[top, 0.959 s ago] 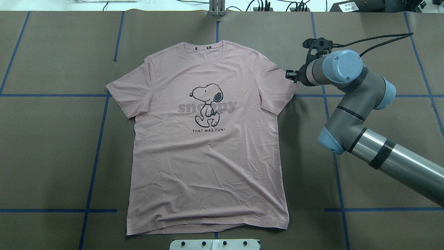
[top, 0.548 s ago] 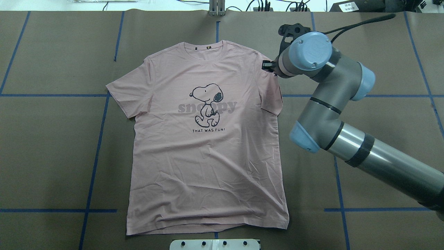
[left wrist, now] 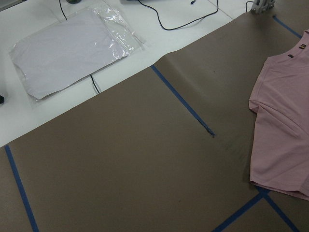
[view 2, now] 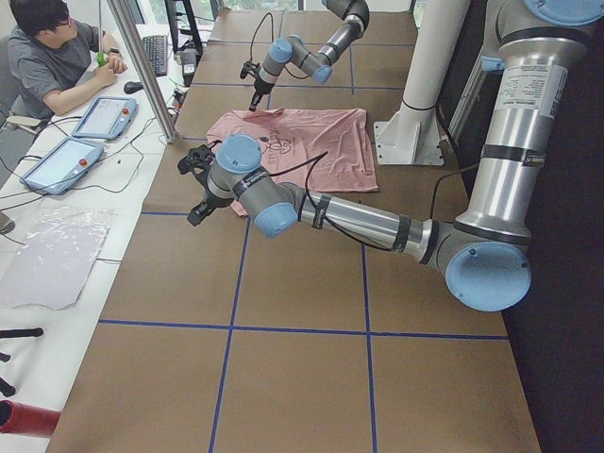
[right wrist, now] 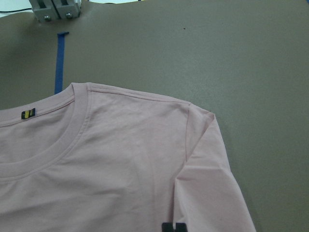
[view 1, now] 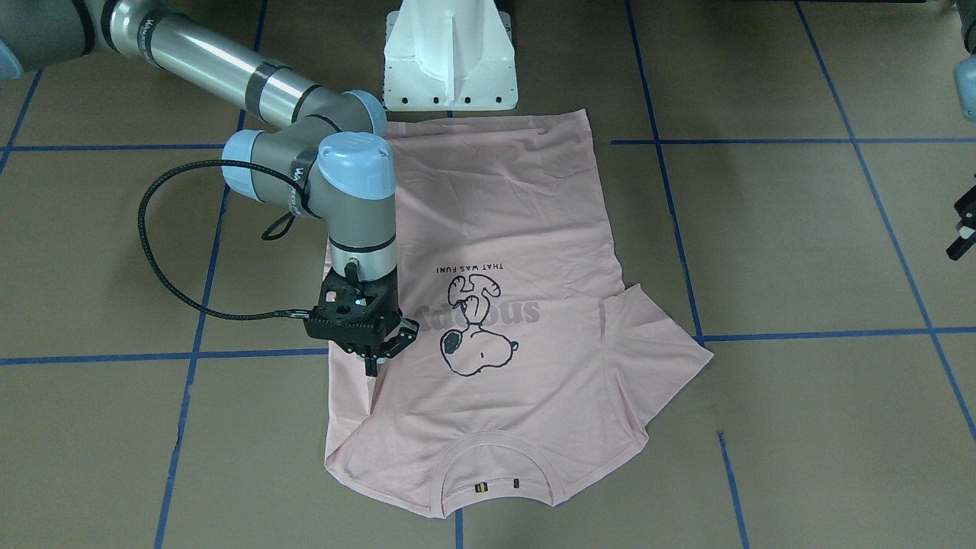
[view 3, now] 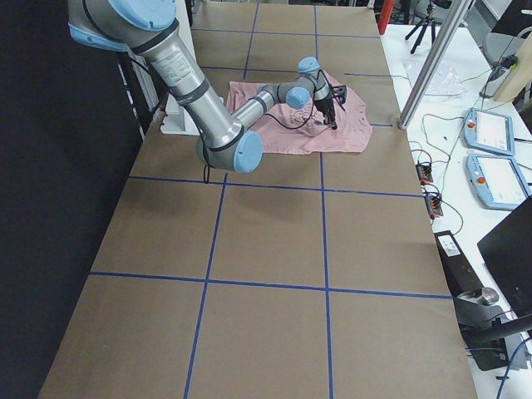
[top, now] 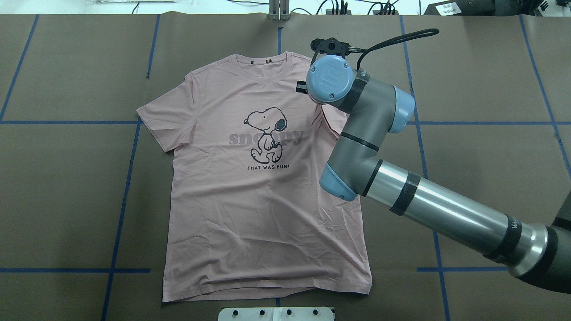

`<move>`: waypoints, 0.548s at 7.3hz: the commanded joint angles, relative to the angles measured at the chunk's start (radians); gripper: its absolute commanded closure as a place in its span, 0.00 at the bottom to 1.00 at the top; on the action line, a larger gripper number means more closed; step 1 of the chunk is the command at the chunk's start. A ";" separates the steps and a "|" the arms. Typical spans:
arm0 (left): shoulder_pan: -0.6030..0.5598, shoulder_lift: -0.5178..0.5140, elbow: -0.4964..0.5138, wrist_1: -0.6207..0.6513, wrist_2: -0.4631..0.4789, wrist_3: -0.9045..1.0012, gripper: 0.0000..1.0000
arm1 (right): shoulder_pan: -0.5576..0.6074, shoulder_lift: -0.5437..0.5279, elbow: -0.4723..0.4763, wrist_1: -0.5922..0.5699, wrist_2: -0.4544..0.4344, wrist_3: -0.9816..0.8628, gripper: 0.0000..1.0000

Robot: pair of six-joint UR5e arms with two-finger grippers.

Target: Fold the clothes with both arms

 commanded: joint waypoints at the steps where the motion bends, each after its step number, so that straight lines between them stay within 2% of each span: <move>1: 0.000 0.001 0.002 0.000 0.000 0.000 0.00 | -0.024 0.011 -0.017 0.001 -0.018 -0.011 0.05; 2: 0.000 0.001 0.002 0.000 0.000 -0.002 0.00 | -0.026 0.014 -0.020 0.001 -0.027 -0.014 0.00; 3: 0.002 -0.001 0.003 -0.002 0.000 0.002 0.00 | -0.005 0.023 -0.017 -0.001 -0.013 -0.074 0.00; 4: 0.026 -0.001 0.003 0.000 0.002 0.000 0.00 | 0.038 0.025 -0.015 -0.007 0.049 -0.141 0.00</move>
